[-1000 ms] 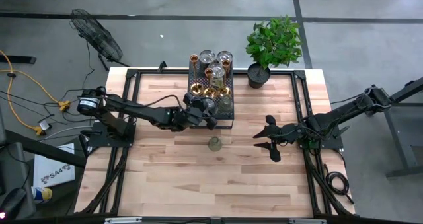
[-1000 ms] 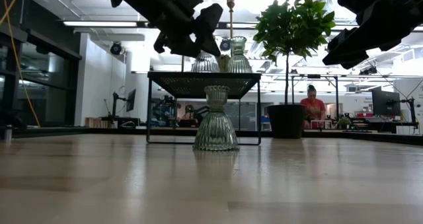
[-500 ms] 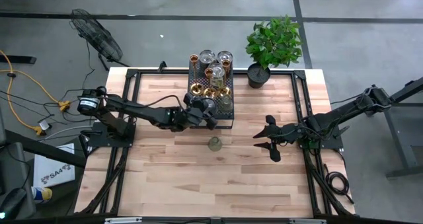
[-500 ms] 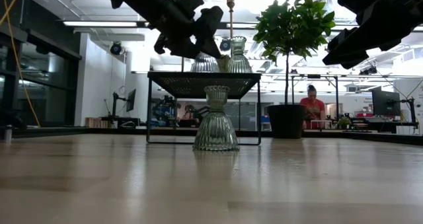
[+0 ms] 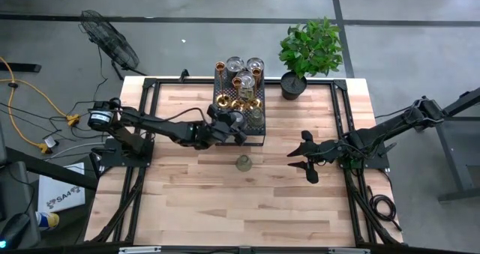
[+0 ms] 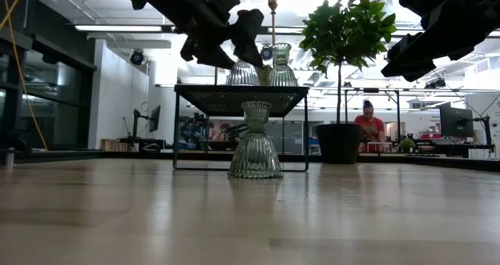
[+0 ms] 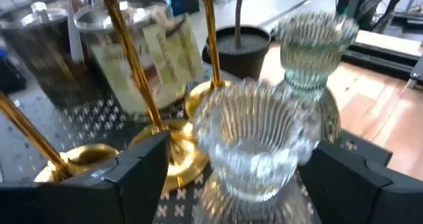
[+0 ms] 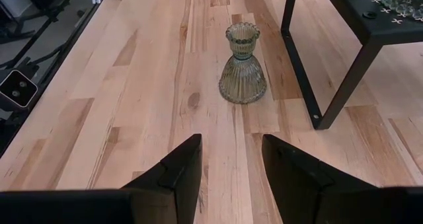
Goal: Pick & Place candle stick holders
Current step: Put the transparent candle holder on the shelf, then put the green transparent candle holder on the shelf
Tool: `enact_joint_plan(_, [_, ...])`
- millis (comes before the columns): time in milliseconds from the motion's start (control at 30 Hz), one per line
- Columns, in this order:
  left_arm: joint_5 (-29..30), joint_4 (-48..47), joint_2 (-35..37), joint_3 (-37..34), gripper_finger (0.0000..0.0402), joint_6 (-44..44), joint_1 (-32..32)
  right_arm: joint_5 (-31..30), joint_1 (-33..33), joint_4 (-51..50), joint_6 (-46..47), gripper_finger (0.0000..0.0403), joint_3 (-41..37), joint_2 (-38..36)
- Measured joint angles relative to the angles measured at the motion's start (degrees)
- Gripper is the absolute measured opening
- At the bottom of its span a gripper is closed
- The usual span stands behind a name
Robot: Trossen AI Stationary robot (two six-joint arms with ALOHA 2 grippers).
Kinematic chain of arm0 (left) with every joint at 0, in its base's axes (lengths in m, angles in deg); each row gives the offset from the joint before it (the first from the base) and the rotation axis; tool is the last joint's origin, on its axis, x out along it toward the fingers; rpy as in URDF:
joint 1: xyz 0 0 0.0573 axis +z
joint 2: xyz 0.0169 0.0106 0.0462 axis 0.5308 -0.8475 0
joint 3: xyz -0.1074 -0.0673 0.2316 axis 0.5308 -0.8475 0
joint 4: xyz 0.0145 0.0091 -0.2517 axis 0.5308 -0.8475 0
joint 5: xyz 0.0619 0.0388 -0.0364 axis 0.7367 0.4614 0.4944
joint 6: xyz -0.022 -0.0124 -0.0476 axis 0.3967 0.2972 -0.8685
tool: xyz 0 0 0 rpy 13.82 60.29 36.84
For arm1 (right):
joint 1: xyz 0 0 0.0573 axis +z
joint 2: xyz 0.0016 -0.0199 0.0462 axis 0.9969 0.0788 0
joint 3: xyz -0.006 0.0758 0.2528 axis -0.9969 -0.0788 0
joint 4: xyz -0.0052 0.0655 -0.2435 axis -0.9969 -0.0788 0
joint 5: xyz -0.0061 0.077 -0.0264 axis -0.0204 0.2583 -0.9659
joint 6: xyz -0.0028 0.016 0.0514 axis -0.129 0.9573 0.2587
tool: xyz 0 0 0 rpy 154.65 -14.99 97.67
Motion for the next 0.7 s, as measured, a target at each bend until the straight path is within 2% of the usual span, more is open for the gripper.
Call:
enact_joint_plan(167, [0.25, 4.21, 0.0, 0.0, 0.031, 4.68, -0.02, 0.0, -0.01, 0.0, 0.02, 0.015, 0.0, 0.0])
enact_joint_plan(400, [1.22, 5.53, 0.0, 0.0, 0.031, 6.28, -0.02, 0.0, -0.02, 0.0, 0.02, 0.015, 0.0, 0.0])
enact_joint_plan(700, [2.41, 16.28, 0.0, 0.0, 0.031, 19.3, -0.17, 0.0, 0.0, 0.0, 0.0, 0.015, 0.0, 0.0])
